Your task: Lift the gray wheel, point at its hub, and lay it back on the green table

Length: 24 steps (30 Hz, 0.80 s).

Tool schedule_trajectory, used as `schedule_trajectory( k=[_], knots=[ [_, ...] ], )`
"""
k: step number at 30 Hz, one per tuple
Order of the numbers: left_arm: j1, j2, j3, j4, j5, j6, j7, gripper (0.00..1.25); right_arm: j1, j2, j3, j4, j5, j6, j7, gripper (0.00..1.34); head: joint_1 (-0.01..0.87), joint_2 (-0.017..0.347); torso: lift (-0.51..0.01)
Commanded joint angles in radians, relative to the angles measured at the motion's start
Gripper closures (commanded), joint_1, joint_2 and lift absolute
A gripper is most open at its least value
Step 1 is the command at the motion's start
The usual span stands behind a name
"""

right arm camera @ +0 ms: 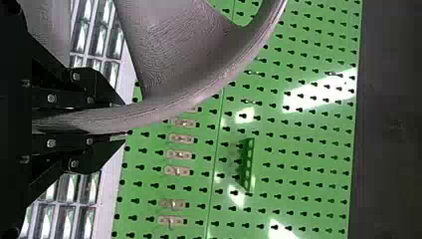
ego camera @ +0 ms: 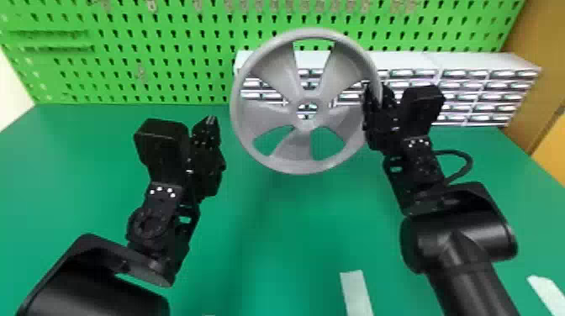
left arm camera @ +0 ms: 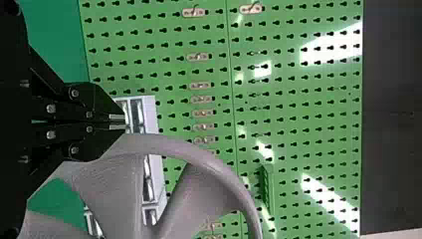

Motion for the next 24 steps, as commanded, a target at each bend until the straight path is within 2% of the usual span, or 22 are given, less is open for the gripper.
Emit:
schedule_trajectory(
  k=[1, 4, 10, 16, 24],
  knots=[
    [0.003, -0.001, 0.005, 0.000, -0.006, 0.003, 0.000, 1.23, 0.007, -0.005, 0.002, -0.048, -0.015, 0.075, 0.000, 1.13, 0.692, 0.048, -0.093],
    [0.003, -0.001, 0.005, 0.000, -0.008, 0.003, 0.000, 1.23, 0.007, -0.006, 0.004, -0.097, -0.032, 0.181, -0.005, 1.13, 0.692, 0.048, -0.093],
    [0.003, -0.001, 0.005, 0.000, -0.013, 0.005, 0.002, 1.23, -0.017, -0.008, 0.001, -0.208, -0.070, 0.491, -0.018, 1.13, 0.692, 0.048, -0.093],
    [0.003, -0.001, 0.005, 0.000, -0.013, 0.005, 0.002, 1.23, -0.051, 0.005, -0.028, -0.280, -0.124, 0.753, -0.026, 1.13, 0.692, 0.048, -0.093],
    [0.003, -0.001, 0.008, 0.000, -0.014, 0.005, 0.000, 1.23, -0.092, 0.011, -0.061, -0.340, -0.248, 1.014, -0.126, 1.13, 0.692, 0.048, -0.093]
  ],
)
